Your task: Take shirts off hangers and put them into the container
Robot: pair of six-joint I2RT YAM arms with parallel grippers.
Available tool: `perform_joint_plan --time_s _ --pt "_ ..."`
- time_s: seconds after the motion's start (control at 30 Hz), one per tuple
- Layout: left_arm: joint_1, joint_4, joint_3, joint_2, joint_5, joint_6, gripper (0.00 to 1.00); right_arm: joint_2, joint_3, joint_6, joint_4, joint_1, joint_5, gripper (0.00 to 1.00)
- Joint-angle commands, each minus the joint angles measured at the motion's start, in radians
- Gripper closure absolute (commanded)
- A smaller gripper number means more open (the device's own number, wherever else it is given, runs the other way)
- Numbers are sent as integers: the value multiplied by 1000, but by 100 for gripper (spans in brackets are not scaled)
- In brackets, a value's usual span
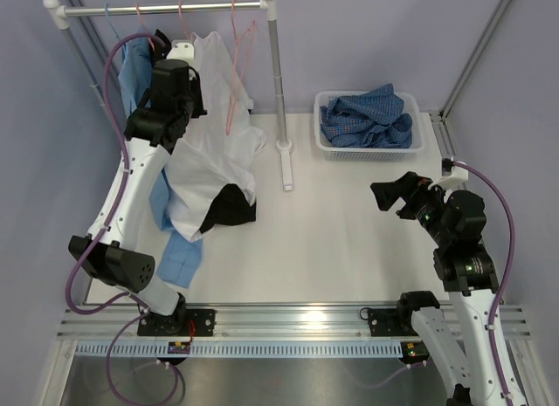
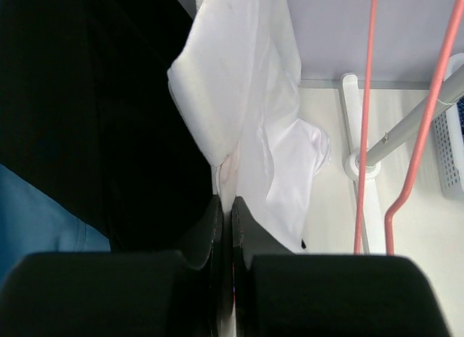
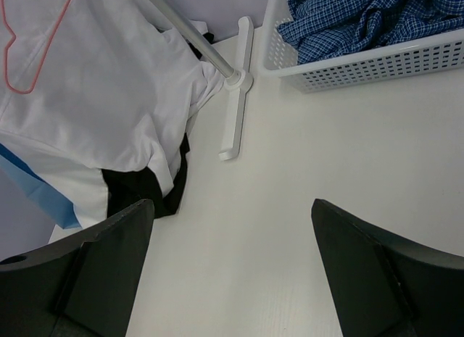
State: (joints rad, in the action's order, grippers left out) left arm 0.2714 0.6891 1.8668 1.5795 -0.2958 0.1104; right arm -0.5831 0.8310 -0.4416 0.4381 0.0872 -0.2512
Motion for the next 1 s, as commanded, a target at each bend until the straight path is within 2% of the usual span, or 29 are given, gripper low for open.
perform_joint_plan --time_s 0.0,0.37,0.67,0.8,0.97 --pt "-6 -28 60 -3 27 3 100 11 -4 17 -13 9 6 0" --pt "-6 -31 149 -99 29 -5 100 12 -3 18 -7 9 20 1" --pt "-6 -43 132 -182 72 -11 100 14 -10 15 -13 11 18 1" --pt "-6 -42 13 -280 119 21 100 11 -12 15 -15 11 18 1" --pt "-6 -40 -253 -446 161 55 100 9 -16 12 -22 9 7 1"
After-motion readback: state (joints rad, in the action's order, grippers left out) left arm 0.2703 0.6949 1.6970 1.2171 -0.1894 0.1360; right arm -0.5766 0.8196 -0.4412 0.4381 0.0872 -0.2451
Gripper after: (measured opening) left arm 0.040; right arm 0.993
